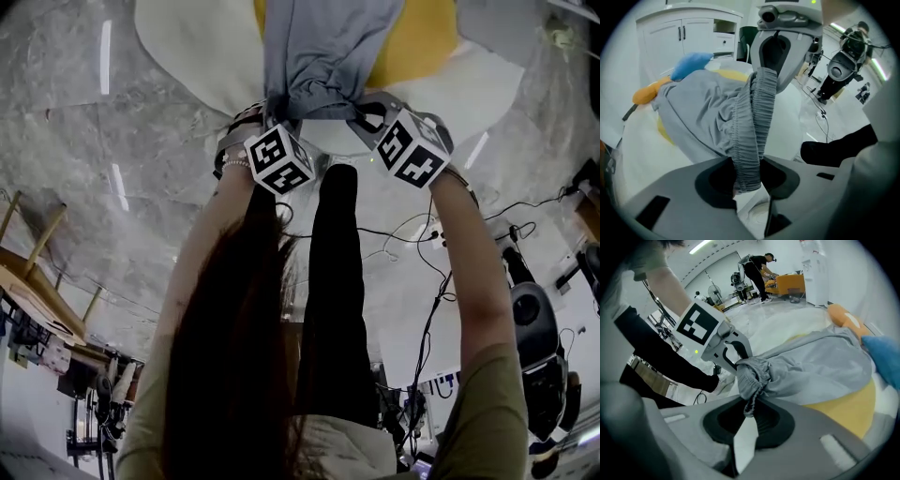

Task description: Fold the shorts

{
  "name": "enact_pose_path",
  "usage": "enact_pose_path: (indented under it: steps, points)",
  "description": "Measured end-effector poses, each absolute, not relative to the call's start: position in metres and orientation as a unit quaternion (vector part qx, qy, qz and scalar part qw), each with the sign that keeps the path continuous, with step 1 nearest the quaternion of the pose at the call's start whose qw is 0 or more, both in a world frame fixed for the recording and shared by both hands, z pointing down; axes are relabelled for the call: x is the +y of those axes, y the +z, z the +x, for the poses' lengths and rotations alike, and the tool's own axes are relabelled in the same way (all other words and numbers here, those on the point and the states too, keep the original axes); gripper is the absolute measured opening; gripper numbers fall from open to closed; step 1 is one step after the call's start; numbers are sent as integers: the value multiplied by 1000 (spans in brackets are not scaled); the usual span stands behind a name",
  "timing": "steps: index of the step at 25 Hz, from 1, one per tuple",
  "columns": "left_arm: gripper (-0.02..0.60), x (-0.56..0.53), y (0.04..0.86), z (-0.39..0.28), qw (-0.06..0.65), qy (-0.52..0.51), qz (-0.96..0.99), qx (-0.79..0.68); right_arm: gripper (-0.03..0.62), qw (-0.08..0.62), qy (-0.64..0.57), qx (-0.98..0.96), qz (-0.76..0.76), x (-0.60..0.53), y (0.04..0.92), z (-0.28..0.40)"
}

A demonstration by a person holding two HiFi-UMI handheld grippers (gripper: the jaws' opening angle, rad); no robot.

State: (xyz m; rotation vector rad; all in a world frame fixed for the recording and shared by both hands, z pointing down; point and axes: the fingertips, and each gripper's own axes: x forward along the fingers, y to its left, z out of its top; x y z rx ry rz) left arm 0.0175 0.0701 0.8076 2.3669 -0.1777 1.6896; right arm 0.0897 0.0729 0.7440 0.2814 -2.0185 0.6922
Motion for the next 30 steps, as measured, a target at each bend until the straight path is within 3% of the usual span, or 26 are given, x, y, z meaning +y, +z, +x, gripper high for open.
enact_pose_path:
  steps: [4, 10, 17, 23, 30]
  points:
    - [136, 99, 790, -13, 111, 587, 802, -7, 38, 494, 288, -816, 77, 102, 740, 69]
    - [137, 199, 754, -54, 174, 605, 776, 43, 38, 486, 369, -790, 54, 202, 721, 35]
    - [137, 269, 729, -58, 213, 580, 783, 74, 38, 470, 428, -772, 8, 285, 698, 25]
    - [133, 213, 733, -47, 191, 594, 778, 68, 38, 450, 456, -768, 12, 226, 703, 45]
    - [133, 40, 750, 9, 147, 587, 796, -3, 38, 421, 490, -758, 93, 61, 731, 102]
